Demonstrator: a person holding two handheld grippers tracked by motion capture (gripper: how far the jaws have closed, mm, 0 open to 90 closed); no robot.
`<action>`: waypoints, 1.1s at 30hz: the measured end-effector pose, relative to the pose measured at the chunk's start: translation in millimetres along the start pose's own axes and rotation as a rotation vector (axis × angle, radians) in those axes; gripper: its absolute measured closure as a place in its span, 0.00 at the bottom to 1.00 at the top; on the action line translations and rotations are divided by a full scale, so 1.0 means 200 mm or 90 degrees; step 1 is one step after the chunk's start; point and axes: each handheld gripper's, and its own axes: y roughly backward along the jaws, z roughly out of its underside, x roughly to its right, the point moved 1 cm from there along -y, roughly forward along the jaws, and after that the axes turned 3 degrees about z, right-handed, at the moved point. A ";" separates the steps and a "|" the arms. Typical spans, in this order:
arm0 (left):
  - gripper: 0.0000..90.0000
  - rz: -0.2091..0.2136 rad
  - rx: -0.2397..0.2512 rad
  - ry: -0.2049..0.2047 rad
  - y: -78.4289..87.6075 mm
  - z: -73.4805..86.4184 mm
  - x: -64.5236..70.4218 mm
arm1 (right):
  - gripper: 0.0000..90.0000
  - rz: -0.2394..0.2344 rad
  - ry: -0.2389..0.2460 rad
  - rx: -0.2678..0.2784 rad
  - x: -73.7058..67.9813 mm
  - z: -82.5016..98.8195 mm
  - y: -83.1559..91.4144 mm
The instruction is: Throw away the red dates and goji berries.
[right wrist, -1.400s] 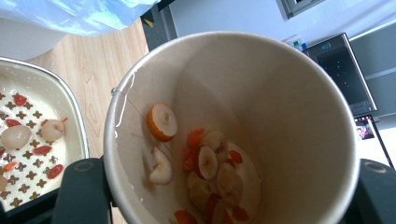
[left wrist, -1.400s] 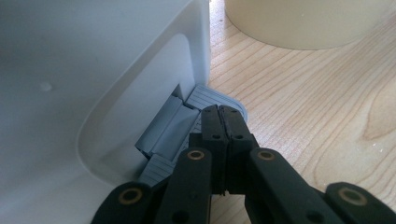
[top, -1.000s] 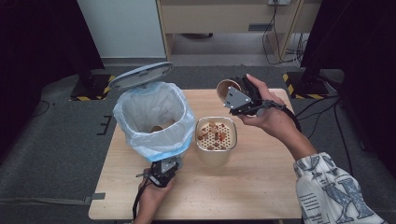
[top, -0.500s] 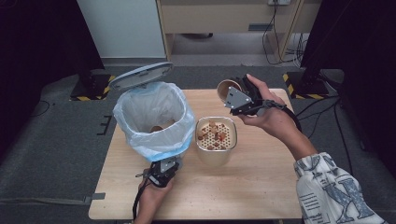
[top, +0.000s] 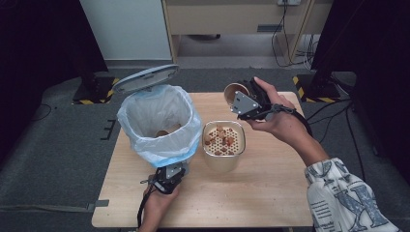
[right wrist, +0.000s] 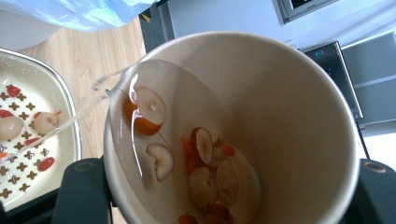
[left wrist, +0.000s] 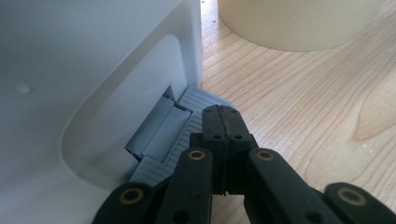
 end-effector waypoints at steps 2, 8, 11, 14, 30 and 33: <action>0.99 0.000 0.000 -0.001 0.00 0.00 0.00 | 0.35 0.001 0.002 -0.002 0.00 0.00 0.00; 0.99 0.000 0.000 -0.001 0.00 0.00 0.00 | 0.35 -0.001 0.001 0.000 0.00 0.00 0.00; 0.99 0.000 0.000 -0.001 0.00 0.00 0.00 | 0.35 0.000 0.001 -0.001 0.00 0.00 0.00; 0.99 0.002 0.000 0.000 0.00 0.00 0.00 | 0.35 0.000 0.001 -0.002 0.01 0.00 0.00; 0.99 0.001 0.000 0.001 0.00 0.00 0.00 | 0.35 0.024 0.096 -0.023 -0.01 -0.05 0.01; 0.99 0.001 0.000 0.001 0.00 0.00 0.00 | 0.35 0.025 0.085 -0.021 0.00 -0.04 0.01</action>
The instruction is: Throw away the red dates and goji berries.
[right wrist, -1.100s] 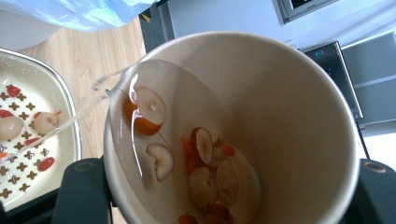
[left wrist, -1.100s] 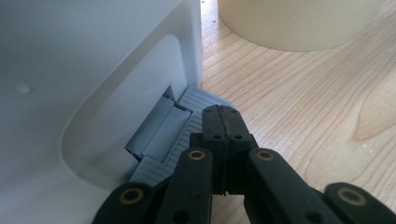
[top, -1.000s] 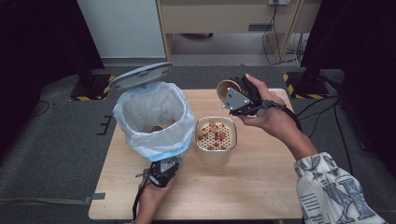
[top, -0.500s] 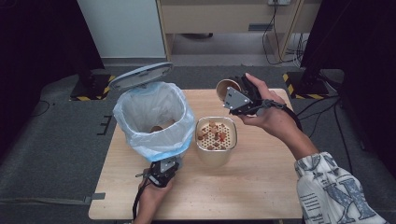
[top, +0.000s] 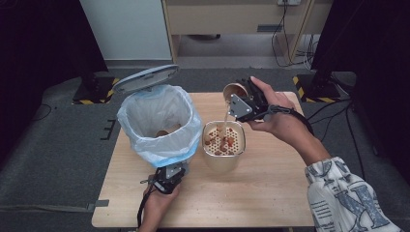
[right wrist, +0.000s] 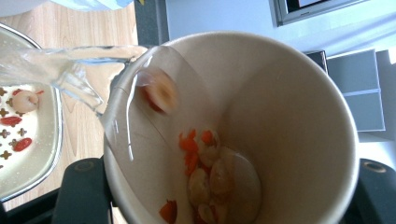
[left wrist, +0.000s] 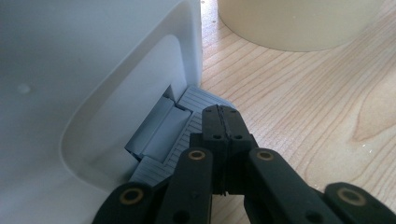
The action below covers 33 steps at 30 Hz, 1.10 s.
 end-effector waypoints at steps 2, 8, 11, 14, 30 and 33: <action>0.99 0.000 0.000 0.000 0.00 0.00 0.00 | 0.35 -0.002 -0.002 0.001 0.00 0.00 0.00; 0.99 0.000 0.000 0.000 0.00 0.00 0.00 | 0.35 -0.002 -0.006 0.002 0.01 0.00 0.00; 0.99 0.000 0.000 0.000 0.00 0.00 0.00 | 0.35 -0.002 -0.005 0.003 0.01 0.00 0.00; 0.99 0.000 -0.001 -0.001 0.00 0.00 0.00 | 0.35 -0.002 -0.012 0.004 0.01 0.00 0.01; 0.99 0.001 -0.003 -0.003 0.00 0.00 0.00 | 0.35 -0.015 -0.055 0.024 0.06 0.00 0.02; 0.99 0.001 -0.002 -0.003 0.00 0.00 0.00 | 0.35 -0.015 -0.062 0.027 0.07 -0.01 0.02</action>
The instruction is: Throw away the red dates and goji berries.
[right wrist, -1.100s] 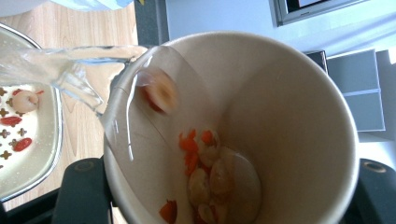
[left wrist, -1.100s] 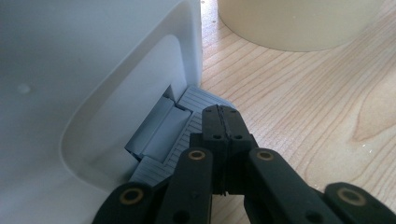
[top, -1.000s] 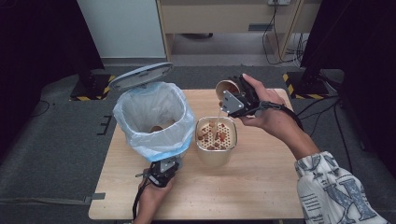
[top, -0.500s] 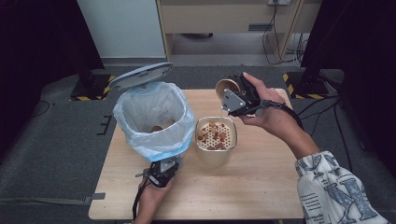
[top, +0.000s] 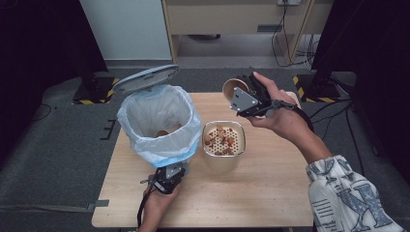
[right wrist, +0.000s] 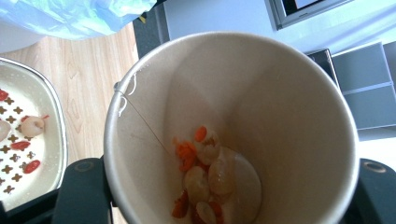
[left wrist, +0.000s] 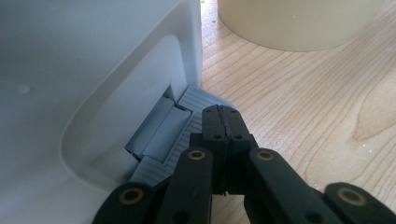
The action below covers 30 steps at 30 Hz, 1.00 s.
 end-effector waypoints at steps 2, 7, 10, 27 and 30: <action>0.99 0.000 0.002 0.002 0.00 0.00 0.00 | 0.35 0.003 0.007 -0.003 0.00 0.00 0.00; 0.99 0.000 0.002 0.002 0.00 0.00 0.00 | 0.35 0.011 0.033 -0.008 -0.01 -0.01 0.00; 0.99 0.001 0.001 0.001 0.00 0.00 0.00 | 0.35 0.019 0.053 -0.015 -0.02 -0.02 0.00; 0.99 0.001 -0.001 0.001 0.00 0.00 0.00 | 0.35 0.050 0.169 -0.042 -0.04 -0.06 0.00; 0.99 0.000 -0.001 0.001 0.00 0.00 0.00 | 0.35 0.049 0.173 -0.044 -0.05 -0.06 0.00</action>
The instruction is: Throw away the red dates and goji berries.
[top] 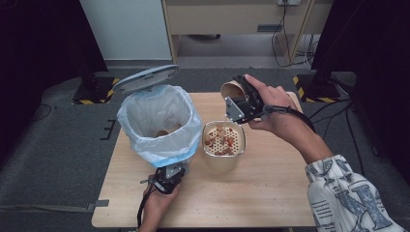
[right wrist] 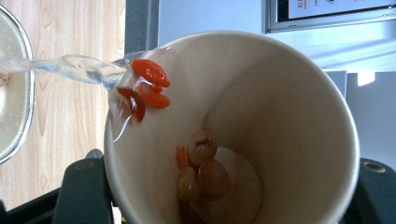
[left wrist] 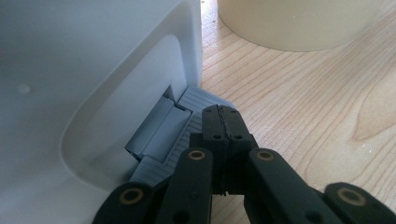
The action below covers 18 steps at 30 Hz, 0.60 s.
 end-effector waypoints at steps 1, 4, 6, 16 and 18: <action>0.99 0.001 0.003 0.002 0.00 0.00 0.00 | 0.35 -0.002 0.004 0.000 0.00 0.00 0.00; 0.99 0.000 0.000 0.000 0.00 0.00 0.00 | 0.35 -0.002 0.001 0.002 -0.01 0.00 0.00; 0.99 0.000 0.002 0.002 0.00 0.00 0.00 | 0.35 -0.001 0.001 0.003 -0.01 0.00 0.00; 0.99 0.001 0.001 0.001 0.00 0.00 0.00 | 0.35 -0.001 0.002 0.004 0.00 -0.01 0.00; 0.99 0.001 0.002 0.002 0.00 0.00 0.00 | 0.35 -0.001 0.001 0.006 0.00 -0.01 0.00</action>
